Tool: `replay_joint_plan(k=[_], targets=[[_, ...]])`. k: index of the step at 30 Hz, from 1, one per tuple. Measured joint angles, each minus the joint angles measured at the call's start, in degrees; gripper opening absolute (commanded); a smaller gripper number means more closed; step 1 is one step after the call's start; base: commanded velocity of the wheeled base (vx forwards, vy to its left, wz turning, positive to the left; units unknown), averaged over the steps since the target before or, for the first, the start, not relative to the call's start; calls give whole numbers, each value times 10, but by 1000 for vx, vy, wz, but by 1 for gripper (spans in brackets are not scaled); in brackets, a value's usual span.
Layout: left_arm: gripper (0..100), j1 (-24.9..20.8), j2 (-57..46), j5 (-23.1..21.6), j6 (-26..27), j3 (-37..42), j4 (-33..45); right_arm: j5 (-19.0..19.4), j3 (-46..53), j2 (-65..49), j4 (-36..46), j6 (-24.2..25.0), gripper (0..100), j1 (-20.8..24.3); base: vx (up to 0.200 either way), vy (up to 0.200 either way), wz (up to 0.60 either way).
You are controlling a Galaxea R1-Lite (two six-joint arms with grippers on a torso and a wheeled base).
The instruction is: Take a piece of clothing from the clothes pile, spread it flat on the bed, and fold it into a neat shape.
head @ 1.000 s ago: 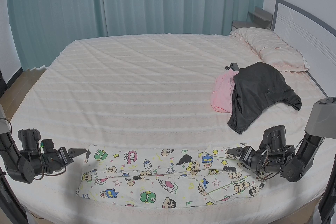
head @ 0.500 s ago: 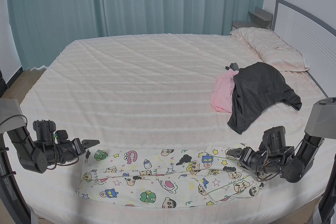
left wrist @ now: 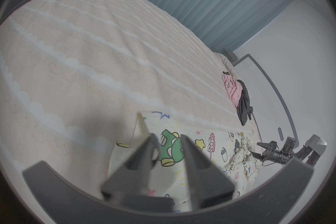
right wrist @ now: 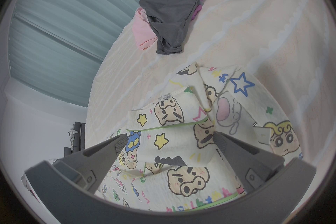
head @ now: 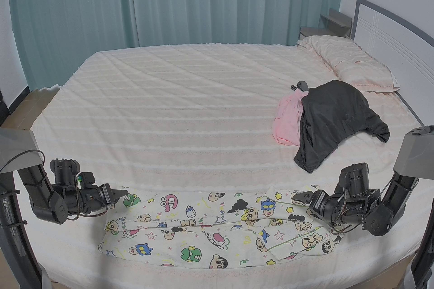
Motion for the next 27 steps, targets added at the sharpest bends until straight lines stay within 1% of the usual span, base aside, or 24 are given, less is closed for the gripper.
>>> replay_joint_plan(k=[4, 8, 10, 14, 19, 27], targets=[[0, 1, 6, 1, 0, -12, 3, 0, 0, 0, 0, 0, 100, 0, 0, 0, 0], [0, 4, 11, 3, 0, -34, 27, 0, 0, 0, 0, 0, 100, 0, 0, 0, 0], [0, 4, 11, 8, 0, -44, 36, 0, 0, 0, 0, 0, 100, 0, 0, 0, 0], [0, 3, 10, 34, 0, -66, 46, 0, 0, 0, 0, 0, 100, 0, 0, 0, 0], [0, 2, 3, 39, -4, -83, 54, 0, -1, 0, 0, 0, 100, -1, 0, 0, 0], [0, -4, -26, 39, -5, -113, 116, 0, -2, 0, 0, 0, 100, -1, 0, 0, 0]])
